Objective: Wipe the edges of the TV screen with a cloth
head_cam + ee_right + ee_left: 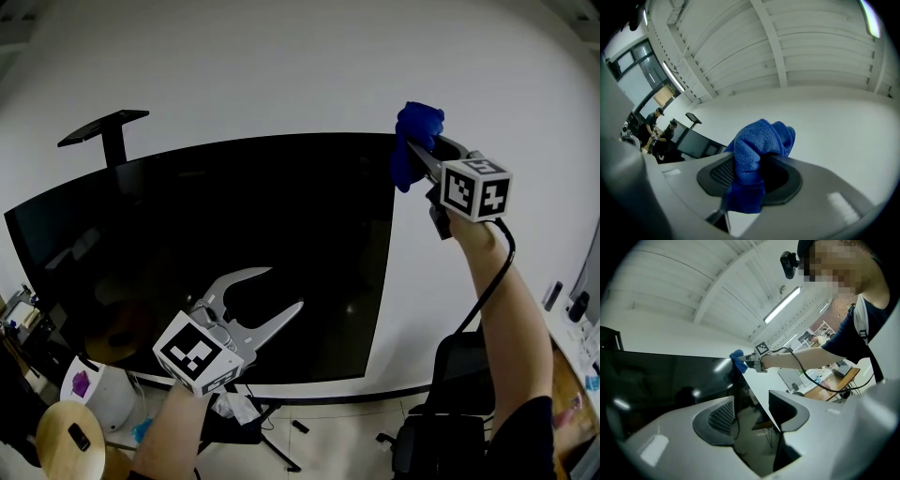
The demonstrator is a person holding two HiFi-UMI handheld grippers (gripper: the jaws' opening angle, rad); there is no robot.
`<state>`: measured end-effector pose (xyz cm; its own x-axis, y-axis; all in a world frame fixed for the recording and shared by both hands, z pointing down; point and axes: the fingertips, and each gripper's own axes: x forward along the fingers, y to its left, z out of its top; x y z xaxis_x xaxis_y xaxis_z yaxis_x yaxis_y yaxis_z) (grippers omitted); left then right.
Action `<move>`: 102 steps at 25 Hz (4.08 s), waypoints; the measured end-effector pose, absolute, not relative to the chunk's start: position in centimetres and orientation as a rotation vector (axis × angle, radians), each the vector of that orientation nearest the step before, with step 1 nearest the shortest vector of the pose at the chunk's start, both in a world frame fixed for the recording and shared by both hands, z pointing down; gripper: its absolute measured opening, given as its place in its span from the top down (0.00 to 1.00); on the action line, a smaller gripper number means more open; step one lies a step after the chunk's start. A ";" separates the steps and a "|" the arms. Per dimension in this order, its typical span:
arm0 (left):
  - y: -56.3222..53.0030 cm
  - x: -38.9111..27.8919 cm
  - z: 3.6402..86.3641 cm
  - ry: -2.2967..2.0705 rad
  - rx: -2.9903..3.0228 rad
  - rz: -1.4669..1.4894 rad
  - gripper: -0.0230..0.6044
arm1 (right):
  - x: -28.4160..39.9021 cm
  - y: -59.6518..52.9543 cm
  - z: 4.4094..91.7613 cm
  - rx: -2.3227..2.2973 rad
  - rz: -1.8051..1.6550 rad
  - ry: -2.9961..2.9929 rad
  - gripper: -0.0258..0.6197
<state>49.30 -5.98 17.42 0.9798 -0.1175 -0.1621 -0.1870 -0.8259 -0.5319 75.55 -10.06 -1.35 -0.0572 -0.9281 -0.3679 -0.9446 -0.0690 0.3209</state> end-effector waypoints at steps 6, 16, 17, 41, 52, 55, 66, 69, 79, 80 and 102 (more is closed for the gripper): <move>-7.1 49.3 19.0 0.233 -2.566 0.127 0.62 | 75.5 -10.4 0.9 -1.990 0.671 2.135 0.75; -8.0 49.4 23.2 0.255 -2.624 0.088 0.62 | 76.4 -11.4 9.8 -1.948 0.425 2.215 0.75; -8.0 49.4 23.6 0.254 -2.629 0.085 0.62 | 76.4 -11.5 10.8 -1.950 0.409 2.217 0.75; -10.8 50.6 39.0 0.311 -2.818 -0.065 0.62 | 77.3 -12.3 35.9 -2.070 0.037 2.267 0.75; -11.7 52.4 47.8 0.296 -2.930 -0.180 0.62 | 77.7 -12.4 50.5 -2.114 -0.281 2.265 0.75; -12.0 52.4 49.8 0.296 -2.965 -0.213 0.62 | 77.8 -12.4 54.0 -2.116 -0.379 2.231 0.75; -12.2 52.5 55.3 0.303 -3.035 -0.319 0.62 | 77.5 -11.8 63.7 -2.118 -0.624 2.193 0.75; -12.2 52.3 56.0 0.306 -3.041 -0.339 0.62 | 77.4 -11.3 66.0 -2.109 -0.696 2.175 0.74; -12.9 49.4 57.6 0.353 -3.045 -0.395 0.62 | 74.9 -9.6 73.5 -2.094 -0.977 2.070 0.74; -13.1 48.9 57.7 0.356 -3.048 -0.397 0.62 | 74.3 -10.0 73.2 -2.068 -0.979 2.061 0.74; -20.4 38.0 60.1 0.191 -3.135 -0.372 0.62 | 62.8 -16.7 71.8 -2.047 -1.046 1.876 0.74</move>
<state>37.99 -20.38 60.05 0.9650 -0.1172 0.2347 -0.1221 -0.9925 0.0065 62.83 -16.72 71.81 -0.0400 -0.9269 0.3733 -0.8047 -0.1915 -0.5619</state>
